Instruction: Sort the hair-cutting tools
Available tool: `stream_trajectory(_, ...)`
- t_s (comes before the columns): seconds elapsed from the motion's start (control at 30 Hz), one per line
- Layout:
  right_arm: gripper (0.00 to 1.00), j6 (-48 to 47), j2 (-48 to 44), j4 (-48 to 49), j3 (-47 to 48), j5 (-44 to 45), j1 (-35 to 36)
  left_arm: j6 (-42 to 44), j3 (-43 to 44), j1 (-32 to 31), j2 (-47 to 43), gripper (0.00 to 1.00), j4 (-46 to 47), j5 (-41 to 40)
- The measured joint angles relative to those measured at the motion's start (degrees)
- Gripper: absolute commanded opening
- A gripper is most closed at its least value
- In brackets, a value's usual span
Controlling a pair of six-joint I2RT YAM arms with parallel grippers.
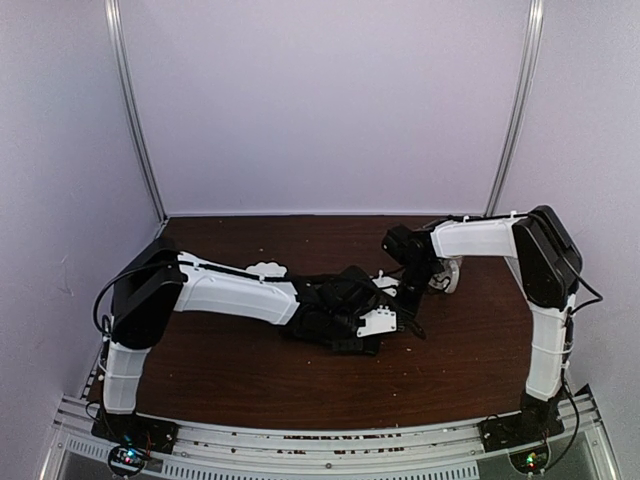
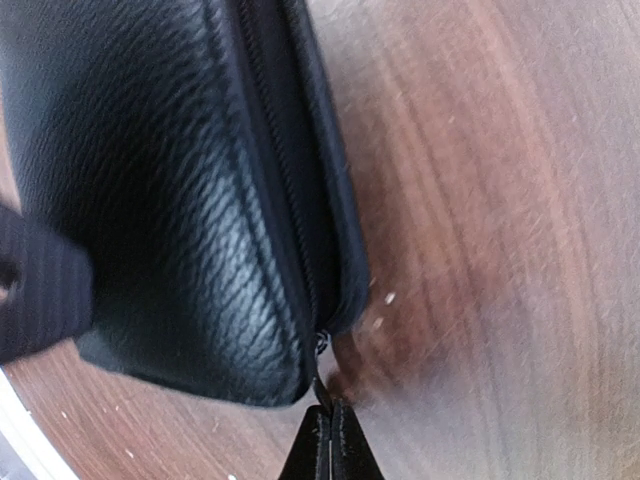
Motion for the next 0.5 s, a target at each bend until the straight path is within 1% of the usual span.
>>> stream_trajectory(0.2,0.00,-1.05,-3.21,1.53,-5.07,0.63,-0.59,-2.23,0.72,0.79,0.46,0.49,-1.27,2.69)
stream_trajectory(0.3,0.00,-1.09,-5.66,2.34,-8.50,0.35,-0.09,-3.26,0.81,0.96,0.59,0.49,-1.14,3.19)
stream_trajectory(0.4,0.00,-1.03,-7.06,2.34,-10.75,-0.42,0.96,-4.11,0.83,1.14,0.72,0.52,-0.68,3.37)
stream_trajectory(0.5,0.00,-0.90,-6.91,1.84,-10.97,-2.12,1.95,-4.55,0.81,1.20,0.70,0.56,-0.48,3.13)
